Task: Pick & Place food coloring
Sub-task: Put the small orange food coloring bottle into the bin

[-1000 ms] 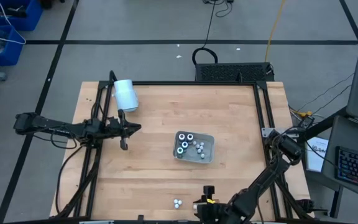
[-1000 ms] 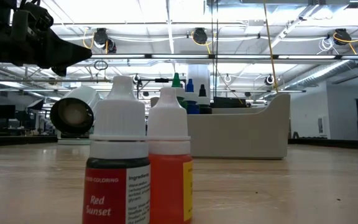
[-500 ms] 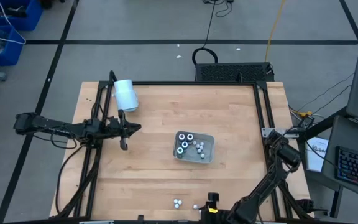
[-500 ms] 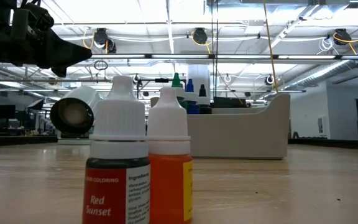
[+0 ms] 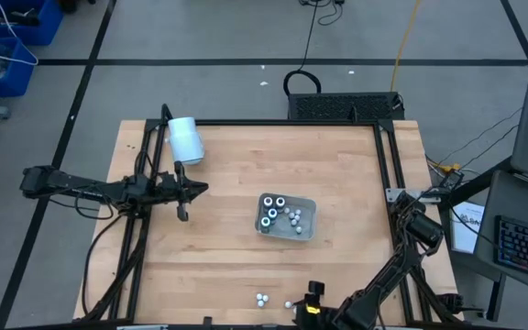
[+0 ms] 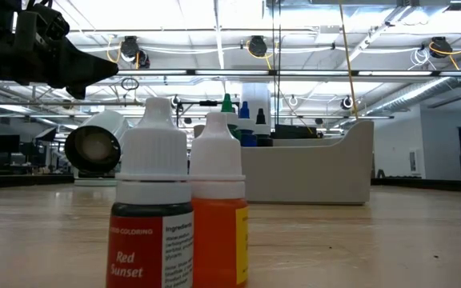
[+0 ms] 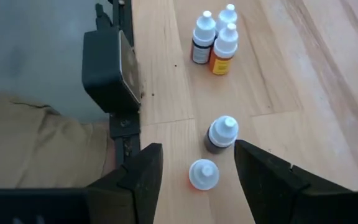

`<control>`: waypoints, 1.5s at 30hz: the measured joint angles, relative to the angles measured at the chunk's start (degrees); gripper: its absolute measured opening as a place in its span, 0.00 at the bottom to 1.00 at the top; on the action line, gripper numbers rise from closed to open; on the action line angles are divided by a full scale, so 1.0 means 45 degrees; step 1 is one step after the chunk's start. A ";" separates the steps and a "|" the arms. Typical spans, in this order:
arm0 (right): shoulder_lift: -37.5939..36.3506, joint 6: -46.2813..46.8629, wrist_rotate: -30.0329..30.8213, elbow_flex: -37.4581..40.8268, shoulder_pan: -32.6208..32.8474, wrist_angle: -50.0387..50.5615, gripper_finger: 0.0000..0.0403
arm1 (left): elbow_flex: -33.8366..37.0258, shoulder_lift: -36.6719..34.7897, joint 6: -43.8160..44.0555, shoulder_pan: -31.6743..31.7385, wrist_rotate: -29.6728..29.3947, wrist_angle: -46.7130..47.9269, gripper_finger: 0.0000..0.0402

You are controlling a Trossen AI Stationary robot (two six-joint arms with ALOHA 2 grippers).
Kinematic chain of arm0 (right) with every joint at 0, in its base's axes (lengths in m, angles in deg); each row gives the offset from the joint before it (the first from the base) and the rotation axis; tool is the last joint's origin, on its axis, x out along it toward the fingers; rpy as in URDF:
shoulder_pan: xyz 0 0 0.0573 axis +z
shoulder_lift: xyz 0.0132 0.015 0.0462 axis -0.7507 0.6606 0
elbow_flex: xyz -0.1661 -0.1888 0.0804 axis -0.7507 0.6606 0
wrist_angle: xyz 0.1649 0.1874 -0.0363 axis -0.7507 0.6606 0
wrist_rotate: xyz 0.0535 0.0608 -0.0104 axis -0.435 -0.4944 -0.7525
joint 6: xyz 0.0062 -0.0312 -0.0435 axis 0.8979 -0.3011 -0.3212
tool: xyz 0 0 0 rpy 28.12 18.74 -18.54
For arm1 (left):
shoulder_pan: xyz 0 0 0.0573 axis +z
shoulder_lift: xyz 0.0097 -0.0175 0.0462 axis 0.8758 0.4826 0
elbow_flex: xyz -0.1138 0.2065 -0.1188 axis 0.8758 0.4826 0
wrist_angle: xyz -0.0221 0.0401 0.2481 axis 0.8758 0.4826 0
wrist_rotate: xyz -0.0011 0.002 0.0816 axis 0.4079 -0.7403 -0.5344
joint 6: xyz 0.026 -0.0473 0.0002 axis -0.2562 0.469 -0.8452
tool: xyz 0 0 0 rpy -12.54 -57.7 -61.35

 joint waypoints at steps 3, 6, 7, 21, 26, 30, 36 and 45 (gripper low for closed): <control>0.0000 0.0394 0.0005 0.0308 -0.0060 -0.0177 0.46 | 0.0000 0.0000 -0.0029 0.0000 0.0000 0.0000 0.09; 0.0000 0.0666 -0.0033 0.0783 -0.0149 -0.0440 0.46 | 0.0000 0.0000 -0.0066 0.0000 0.0000 0.0000 0.09; 0.0000 0.0729 -0.0072 0.0934 -0.0179 -0.0639 0.46 | 0.0000 0.0000 -0.0078 0.0000 0.0000 0.0000 0.09; 0.0000 0.0856 -0.0374 0.1241 -0.0316 -0.0918 0.34 | 0.0000 0.0000 -0.0112 0.0000 -0.0010 -0.0005 0.09; 0.0000 0.0806 -0.0716 0.1241 -0.0306 -0.0923 0.18 | 0.0000 0.0000 -0.0112 0.0002 -0.0015 -0.0005 0.09; -0.0034 0.0768 -0.1178 0.1236 -0.0309 -0.0908 0.14 | 0.0000 0.0000 -0.0073 0.0000 -0.0015 -0.0005 0.09; -0.0522 0.0684 -0.1807 0.1251 -0.0311 -0.0288 0.14 | 0.0000 0.0000 -0.0044 0.0000 -0.0012 -0.0005 0.09; -0.3259 0.0157 0.0014 0.1251 -0.0520 0.3364 0.14 | 0.0000 0.0000 -0.0332 0.0005 -0.0015 0.0010 0.09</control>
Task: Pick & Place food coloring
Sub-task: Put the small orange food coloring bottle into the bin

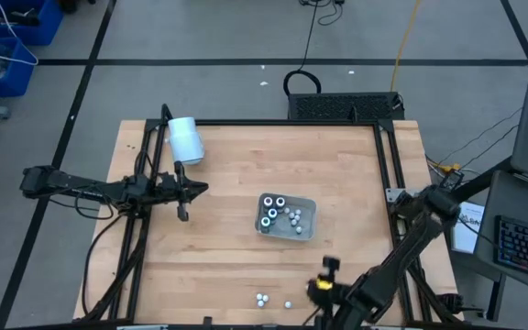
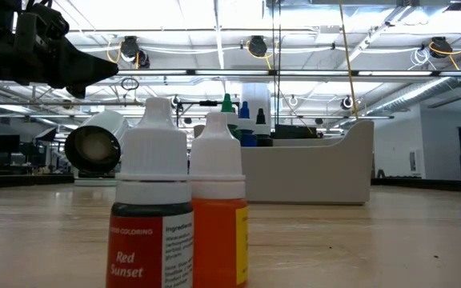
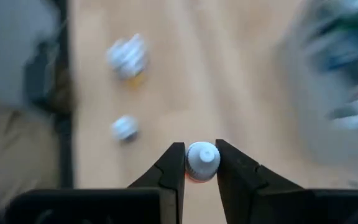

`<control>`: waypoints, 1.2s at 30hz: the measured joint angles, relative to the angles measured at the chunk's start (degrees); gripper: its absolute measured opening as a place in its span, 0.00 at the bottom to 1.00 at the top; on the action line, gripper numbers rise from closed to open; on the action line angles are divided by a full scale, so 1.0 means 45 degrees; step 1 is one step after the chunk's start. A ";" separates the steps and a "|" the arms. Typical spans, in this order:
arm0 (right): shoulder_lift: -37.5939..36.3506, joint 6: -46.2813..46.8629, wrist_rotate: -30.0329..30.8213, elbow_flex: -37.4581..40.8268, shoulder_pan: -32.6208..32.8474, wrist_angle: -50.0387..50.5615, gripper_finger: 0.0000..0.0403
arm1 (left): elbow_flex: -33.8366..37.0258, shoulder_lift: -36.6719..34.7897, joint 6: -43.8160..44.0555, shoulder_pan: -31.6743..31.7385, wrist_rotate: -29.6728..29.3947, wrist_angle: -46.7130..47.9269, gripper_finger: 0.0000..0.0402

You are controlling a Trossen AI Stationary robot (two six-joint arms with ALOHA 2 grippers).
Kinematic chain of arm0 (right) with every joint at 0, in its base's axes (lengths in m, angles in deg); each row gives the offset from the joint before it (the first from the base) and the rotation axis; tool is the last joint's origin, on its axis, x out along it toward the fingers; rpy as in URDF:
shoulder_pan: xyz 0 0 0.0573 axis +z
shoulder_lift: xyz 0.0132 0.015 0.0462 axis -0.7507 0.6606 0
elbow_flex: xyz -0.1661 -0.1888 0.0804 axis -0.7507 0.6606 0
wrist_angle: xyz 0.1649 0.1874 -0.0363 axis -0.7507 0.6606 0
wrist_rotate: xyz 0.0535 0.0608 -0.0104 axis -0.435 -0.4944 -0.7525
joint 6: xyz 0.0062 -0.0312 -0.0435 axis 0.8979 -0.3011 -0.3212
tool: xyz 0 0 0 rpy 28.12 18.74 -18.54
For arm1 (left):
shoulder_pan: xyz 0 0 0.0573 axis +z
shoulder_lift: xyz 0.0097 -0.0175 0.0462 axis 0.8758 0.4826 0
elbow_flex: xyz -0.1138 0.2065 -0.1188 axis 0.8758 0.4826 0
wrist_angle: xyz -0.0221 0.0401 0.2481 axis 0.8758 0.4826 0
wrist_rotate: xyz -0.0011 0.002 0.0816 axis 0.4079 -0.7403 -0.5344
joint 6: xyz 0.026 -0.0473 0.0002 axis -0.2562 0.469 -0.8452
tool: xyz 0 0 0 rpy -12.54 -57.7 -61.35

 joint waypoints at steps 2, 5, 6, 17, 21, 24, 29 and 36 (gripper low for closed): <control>-0.0865 0.0013 0.1022 0.0000 -0.0092 0.1151 0.14 | 0.0000 0.0000 -0.0093 -0.0005 0.0003 0.0000 0.09; -0.2005 -0.0350 0.3033 0.0003 -0.0218 0.2442 0.14 | 0.0000 0.0000 -0.0091 -0.0005 0.0000 0.0000 0.09; -0.2381 -0.0599 0.3619 0.0069 -0.0276 0.2568 0.14 | 0.0000 0.0000 -0.0096 -0.0005 0.0000 0.0000 0.09; -0.6181 -0.6640 0.2641 0.5079 -0.3381 -0.2768 0.14 | 0.0000 0.0000 0.0093 -0.0005 -0.0029 0.0911 0.09; -0.7221 -0.9305 0.0336 0.7331 -0.4909 -0.6033 0.14 | 0.0000 0.0005 0.0264 -0.0005 -0.0603 0.1600 0.09; -0.7686 -1.0771 -0.1270 0.8649 -0.6109 -0.8134 0.14 | 0.0000 0.0005 0.0202 -0.0005 -0.1297 0.1641 0.09; -0.7756 -1.1303 -0.3094 0.9675 -0.7635 -0.9522 0.14 | -0.0005 0.0005 -0.0929 0.0000 -0.2096 0.0891 0.09; -0.7612 -1.1304 -0.3057 1.0167 -0.8051 -0.9553 0.14 | -0.0005 0.0005 -0.2512 0.0000 -0.2093 0.0155 0.09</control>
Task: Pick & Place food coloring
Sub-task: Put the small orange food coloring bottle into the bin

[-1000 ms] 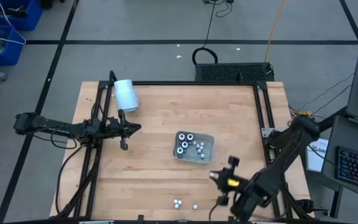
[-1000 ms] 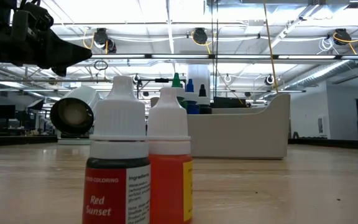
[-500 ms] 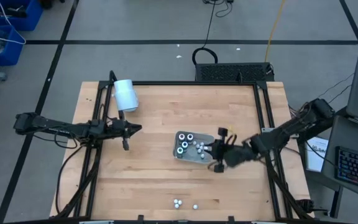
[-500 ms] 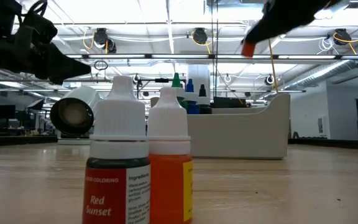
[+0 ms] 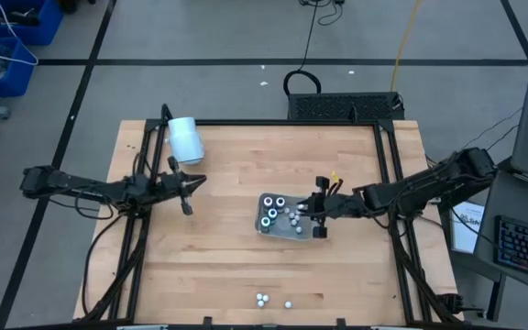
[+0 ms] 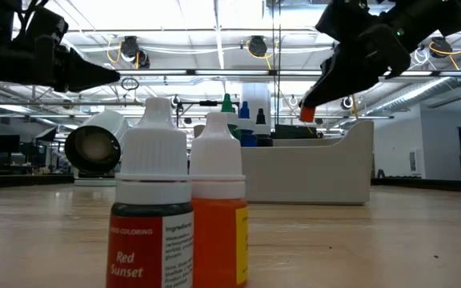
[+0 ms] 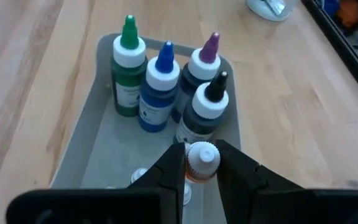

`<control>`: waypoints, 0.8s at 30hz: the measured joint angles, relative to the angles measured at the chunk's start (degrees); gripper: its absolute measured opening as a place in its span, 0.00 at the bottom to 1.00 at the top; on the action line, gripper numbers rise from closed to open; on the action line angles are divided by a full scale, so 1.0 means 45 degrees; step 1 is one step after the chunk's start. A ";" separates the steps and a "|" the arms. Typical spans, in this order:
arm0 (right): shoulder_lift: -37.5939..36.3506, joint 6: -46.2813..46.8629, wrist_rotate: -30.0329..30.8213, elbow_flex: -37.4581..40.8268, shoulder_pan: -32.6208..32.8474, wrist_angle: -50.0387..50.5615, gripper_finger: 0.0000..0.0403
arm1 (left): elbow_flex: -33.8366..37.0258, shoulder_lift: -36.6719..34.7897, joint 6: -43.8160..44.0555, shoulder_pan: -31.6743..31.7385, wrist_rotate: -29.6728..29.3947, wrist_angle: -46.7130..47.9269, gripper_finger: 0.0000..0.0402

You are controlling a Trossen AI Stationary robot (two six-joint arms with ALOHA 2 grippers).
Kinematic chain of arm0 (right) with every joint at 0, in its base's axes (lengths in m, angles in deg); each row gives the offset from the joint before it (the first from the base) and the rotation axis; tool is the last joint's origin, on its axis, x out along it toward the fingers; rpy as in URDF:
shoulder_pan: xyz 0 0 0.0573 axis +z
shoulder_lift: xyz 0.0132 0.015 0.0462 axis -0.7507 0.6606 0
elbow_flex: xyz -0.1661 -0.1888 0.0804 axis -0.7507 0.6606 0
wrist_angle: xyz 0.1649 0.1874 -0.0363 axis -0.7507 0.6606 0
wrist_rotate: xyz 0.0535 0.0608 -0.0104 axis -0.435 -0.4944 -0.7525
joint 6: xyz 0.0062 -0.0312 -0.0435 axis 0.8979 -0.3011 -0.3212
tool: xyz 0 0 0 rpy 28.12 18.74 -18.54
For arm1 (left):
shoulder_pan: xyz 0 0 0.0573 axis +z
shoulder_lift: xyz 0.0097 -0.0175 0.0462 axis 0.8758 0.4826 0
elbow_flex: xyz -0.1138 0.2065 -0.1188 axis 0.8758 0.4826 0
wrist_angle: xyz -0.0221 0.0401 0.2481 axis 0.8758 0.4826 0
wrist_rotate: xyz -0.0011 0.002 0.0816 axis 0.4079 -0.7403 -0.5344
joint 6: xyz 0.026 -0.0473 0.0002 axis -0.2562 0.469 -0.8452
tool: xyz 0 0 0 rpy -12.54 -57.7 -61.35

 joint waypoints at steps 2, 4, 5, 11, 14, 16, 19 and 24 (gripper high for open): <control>-0.0004 -0.0004 -0.0012 0.0024 0.0045 0.0036 0.14 | 0.0000 0.0000 -0.0251 0.0000 0.0005 -0.0258 0.09; 0.0001 -0.0006 -0.0012 0.0033 0.0158 0.0059 0.14 | 0.0000 0.0000 -0.0787 0.0000 0.0000 -0.0474 0.09; -0.0003 -0.0011 -0.0012 0.0031 0.0238 0.0121 0.14 | 0.0000 0.0000 -0.1107 0.0000 0.0000 -0.0681 0.09; 0.0001 0.0327 0.0005 0.0032 0.0886 0.0601 0.14 | 0.0000 0.0000 -0.2188 0.0000 0.0284 -0.1059 0.09; 0.0001 0.0352 0.0034 0.0033 0.1263 0.0590 0.14 | 0.0000 0.0000 -0.2437 0.0000 0.0437 -0.1123 0.09; 0.0001 0.0513 0.0042 0.0030 0.1379 0.0585 0.14 | 0.0000 0.0000 -0.2550 0.0000 0.0442 -0.1215 0.09; 0.0001 0.0796 0.0455 0.0032 0.1442 0.0919 0.14 | 0.0000 0.0000 -0.2582 0.0000 0.0447 -0.1243 0.09; 0.0040 0.1275 0.0888 0.0077 0.1254 0.1356 0.14 | 0.0000 0.0000 -0.2817 0.0000 0.0449 -0.1243 0.09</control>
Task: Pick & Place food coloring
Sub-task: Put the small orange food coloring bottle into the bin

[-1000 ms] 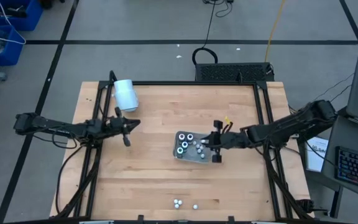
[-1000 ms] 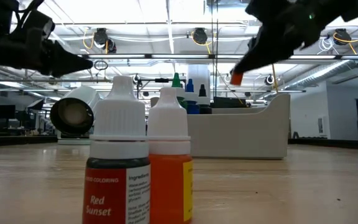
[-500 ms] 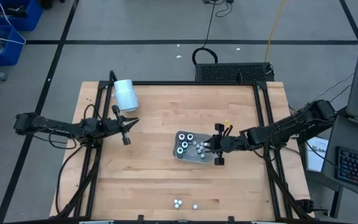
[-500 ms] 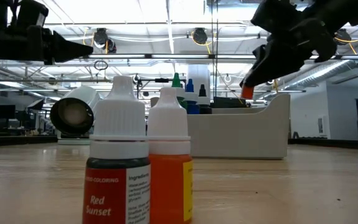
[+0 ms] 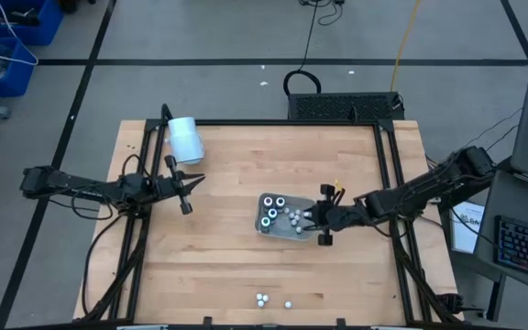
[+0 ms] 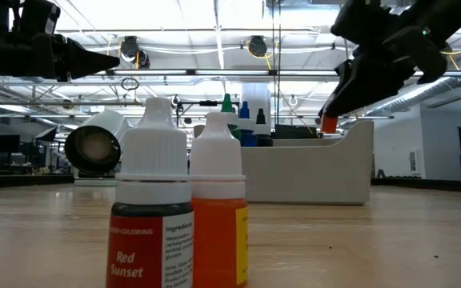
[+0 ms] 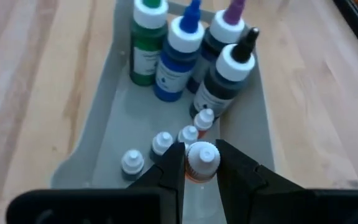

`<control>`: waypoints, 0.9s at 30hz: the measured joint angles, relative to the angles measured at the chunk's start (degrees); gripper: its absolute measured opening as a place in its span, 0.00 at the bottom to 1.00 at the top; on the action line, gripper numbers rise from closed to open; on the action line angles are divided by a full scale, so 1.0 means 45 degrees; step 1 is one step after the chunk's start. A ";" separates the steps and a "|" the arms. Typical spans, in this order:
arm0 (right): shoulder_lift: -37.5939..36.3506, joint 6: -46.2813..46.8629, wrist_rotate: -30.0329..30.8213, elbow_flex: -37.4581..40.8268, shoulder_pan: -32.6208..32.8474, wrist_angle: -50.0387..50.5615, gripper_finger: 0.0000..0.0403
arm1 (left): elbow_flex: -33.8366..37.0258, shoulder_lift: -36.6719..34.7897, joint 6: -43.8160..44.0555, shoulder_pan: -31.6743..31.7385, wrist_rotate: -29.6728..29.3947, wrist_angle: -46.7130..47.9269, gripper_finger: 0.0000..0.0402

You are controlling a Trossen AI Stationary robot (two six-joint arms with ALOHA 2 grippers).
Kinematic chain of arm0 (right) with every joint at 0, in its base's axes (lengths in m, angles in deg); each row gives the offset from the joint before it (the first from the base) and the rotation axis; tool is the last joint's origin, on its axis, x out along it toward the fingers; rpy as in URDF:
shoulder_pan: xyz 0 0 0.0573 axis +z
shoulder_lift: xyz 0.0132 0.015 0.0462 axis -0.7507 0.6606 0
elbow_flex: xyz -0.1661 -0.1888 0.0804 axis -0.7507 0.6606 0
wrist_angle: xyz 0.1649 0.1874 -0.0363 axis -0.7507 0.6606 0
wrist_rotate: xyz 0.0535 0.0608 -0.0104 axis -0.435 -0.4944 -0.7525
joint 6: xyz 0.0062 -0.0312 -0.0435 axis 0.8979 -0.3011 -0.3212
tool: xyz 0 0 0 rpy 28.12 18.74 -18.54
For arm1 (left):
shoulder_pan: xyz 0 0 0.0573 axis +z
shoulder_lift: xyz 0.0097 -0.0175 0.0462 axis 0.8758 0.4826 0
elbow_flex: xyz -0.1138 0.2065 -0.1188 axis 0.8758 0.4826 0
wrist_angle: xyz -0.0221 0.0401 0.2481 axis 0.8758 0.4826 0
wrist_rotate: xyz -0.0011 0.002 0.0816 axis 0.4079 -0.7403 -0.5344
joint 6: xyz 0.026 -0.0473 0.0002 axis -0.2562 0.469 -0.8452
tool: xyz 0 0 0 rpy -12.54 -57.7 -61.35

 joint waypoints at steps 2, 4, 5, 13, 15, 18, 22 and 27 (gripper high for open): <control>0.0092 0.0003 -0.0080 0.0051 -0.0115 -0.0087 0.14 | 0.0000 0.0000 -0.0083 0.0000 0.0003 -0.0008 0.09; 0.0227 -0.0018 -0.0189 0.0087 -0.0248 -0.0097 0.14 | 0.0000 0.0000 -0.0106 0.0000 0.0007 -0.0217 0.09; 0.0349 -0.0016 -0.0211 0.0087 -0.0327 -0.0191 0.14 | 0.0000 0.0000 -0.0125 0.0000 0.0008 -0.0362 0.09; 0.1096 0.0227 -0.0550 0.0087 -0.0672 -0.0255 0.14 | 0.0000 0.0000 -0.0197 -0.0005 0.0032 -0.0927 0.09; 0.1155 0.0263 -0.0555 0.0087 -0.0677 -0.0326 0.14 | 0.0000 -0.0005 -0.0339 0.0000 0.0032 -0.0948 0.09; 0.1161 0.0317 -0.0560 0.0087 -0.0677 -0.0300 0.14 | 0.0000 0.0000 -0.0498 0.0000 0.0032 -0.0942 0.09; 0.1161 0.0402 -0.0565 0.0087 -0.0677 -0.0291 0.14 | 0.0000 0.0000 -0.0518 -0.0002 0.0032 -0.0937 0.09; 0.1161 0.0402 -0.0555 0.0087 -0.0721 -0.0324 0.15 | 0.0000 0.0000 -0.0476 0.0000 0.0032 -0.0923 0.09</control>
